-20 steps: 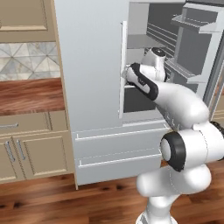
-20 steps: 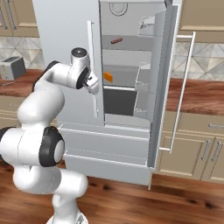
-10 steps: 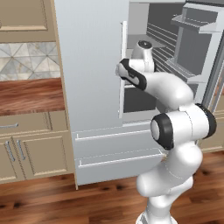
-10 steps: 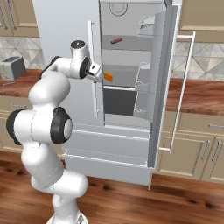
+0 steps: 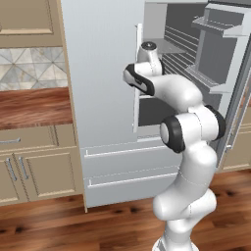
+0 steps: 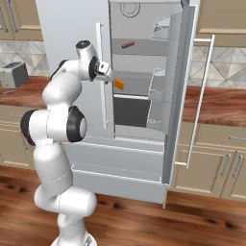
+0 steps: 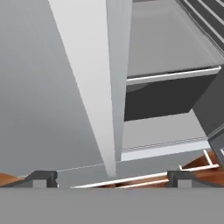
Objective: Retrieve the sausage and cheese from the fridge and place them on the cutting board on the counter.
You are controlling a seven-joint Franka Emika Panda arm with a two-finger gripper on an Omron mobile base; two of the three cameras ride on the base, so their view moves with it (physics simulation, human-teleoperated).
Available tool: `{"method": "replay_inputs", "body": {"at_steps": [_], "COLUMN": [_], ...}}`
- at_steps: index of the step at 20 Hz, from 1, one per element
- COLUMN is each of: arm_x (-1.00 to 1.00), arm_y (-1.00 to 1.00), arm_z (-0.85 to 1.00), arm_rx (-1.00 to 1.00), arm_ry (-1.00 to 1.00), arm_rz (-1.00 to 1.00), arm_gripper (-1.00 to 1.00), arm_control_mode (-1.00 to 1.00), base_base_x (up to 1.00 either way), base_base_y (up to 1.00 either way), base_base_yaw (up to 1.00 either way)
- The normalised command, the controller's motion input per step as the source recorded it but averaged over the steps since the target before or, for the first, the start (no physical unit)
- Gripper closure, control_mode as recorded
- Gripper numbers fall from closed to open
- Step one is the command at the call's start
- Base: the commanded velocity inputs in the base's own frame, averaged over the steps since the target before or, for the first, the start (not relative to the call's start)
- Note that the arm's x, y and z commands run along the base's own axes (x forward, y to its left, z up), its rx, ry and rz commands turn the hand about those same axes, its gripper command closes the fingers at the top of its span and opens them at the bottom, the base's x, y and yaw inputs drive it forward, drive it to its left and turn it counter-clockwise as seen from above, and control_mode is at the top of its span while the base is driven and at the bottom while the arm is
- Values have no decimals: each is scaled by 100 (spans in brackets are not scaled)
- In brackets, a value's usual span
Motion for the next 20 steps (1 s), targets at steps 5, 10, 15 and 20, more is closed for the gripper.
{"method": "replay_inputs", "body": {"at_steps": [5, 10, 15, 20], "arm_x": [19, 21, 35, 30], "arm_y": [0, 0, 5, 0], "arm_z": [0, -32, -2, 0], "arm_rx": [-6, -4, 0, 0], "arm_ry": [-8, -13, -7, 0], "arm_rz": [9, 5, 0, 0], "arm_gripper": [-100, -100, -100, -100], "arm_control_mode": [-100, -100, -100, -100], "base_base_x": [0, 0, 0, 0], "base_base_y": [0, 0, 0, 0], "base_base_yaw": [0, 0, 0, 0]}}
